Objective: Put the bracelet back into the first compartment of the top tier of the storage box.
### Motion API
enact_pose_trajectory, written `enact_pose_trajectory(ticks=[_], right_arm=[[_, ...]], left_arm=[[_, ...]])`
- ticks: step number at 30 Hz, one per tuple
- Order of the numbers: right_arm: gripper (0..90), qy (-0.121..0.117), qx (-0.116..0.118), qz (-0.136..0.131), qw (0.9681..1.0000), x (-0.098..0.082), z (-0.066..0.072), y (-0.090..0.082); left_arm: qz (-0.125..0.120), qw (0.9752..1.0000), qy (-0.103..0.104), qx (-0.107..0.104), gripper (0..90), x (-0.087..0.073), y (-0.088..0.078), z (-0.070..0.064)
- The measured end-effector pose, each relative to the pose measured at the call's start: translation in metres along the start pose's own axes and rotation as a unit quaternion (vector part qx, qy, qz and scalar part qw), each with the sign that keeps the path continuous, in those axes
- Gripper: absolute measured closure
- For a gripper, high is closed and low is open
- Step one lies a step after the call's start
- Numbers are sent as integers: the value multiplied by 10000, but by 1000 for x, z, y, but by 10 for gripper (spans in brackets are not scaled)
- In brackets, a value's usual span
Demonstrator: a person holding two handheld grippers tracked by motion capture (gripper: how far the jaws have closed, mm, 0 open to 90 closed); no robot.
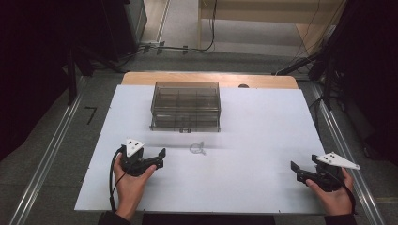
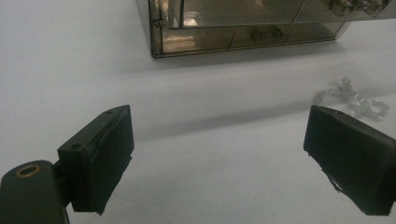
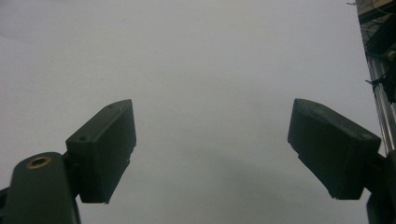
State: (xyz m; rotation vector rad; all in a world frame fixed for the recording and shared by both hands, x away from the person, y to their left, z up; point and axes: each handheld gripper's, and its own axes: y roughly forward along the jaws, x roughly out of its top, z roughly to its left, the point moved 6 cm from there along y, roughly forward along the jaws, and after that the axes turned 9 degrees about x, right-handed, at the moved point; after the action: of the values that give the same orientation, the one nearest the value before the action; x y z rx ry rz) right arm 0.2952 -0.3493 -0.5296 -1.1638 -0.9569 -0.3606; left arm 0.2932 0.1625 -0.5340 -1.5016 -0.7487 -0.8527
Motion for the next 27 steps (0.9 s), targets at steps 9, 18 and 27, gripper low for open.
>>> enact_pose_trajectory(ticks=[9,18,27], right_arm=[[142,7,8,24,10000,0,0,1],[142,7,19,15,10000,0,0,1],[142,0,25,15,10000,0,0,1]], left_arm=[[50,10000,41,-62,89,0,4,-7],[79,9998,87,-133,89,0,8,-15],[101,9998,103,-165,89,0,13,-20]])
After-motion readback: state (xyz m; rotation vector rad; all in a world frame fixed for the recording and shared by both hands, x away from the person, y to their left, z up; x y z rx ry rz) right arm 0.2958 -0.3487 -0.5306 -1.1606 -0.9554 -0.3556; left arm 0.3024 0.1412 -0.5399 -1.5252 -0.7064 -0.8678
